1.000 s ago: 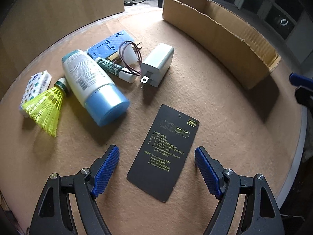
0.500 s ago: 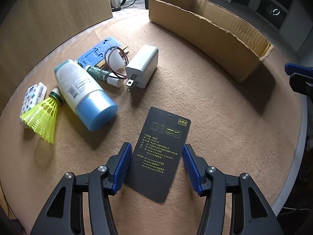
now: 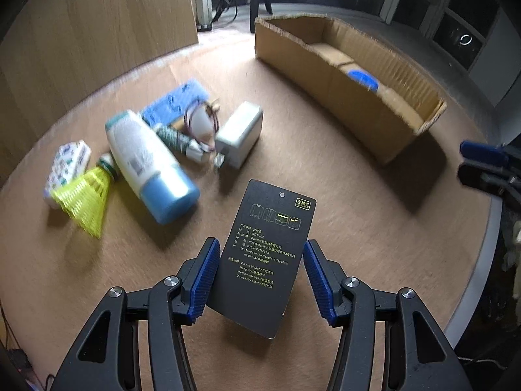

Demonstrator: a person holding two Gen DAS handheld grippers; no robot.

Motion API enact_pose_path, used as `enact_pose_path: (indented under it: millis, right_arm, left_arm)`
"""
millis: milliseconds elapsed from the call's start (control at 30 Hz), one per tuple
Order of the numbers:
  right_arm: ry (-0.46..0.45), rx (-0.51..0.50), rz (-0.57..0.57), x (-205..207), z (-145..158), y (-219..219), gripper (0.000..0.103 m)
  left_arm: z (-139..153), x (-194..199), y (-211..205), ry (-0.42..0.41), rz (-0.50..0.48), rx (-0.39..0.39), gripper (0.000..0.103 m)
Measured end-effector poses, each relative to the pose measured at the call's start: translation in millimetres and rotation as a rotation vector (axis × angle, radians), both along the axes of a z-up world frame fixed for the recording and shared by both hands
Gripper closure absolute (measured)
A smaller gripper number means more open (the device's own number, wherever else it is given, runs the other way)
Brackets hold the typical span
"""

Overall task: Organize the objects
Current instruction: 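Grasp the black printed card with the left tool, then carry the black card over the box and release it with the left tool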

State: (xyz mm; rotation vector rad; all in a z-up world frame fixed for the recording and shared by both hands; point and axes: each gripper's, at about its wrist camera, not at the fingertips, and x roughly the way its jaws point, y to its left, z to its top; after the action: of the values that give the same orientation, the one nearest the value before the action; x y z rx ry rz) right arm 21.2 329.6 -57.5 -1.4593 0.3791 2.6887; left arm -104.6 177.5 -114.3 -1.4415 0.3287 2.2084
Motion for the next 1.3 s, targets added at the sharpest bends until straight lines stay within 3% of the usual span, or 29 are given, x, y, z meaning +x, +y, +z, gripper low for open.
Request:
enact_pose_path:
  millis: [233,567,933,1300]
  right_arm:
    - [0.001,0.002,-0.012,7.9,0.6,8.6,0.044]
    - [-0.002,0.007,-0.028,21.1,2.3,18.9,0.044]
    - [-0.013,0.000,-0.032,33.7,-1.7,32.2,0.044]
    - [-0.025,-0.015,-0.041,38.0,-6.7,48.5,0.044]
  left_arm:
    - [36.0,-15.8,24.9,0.040,-0.016,0.037,0.046]
    - [63.5,-42.8,93.0,0.087,-0.062,0.070,0.046]
    - [62.4,-81.5,171.2,0.089,-0.095,0.084,0.046]
    - [40.7,-108.5,217.0,0.065,-0.101,0.063,0.046]
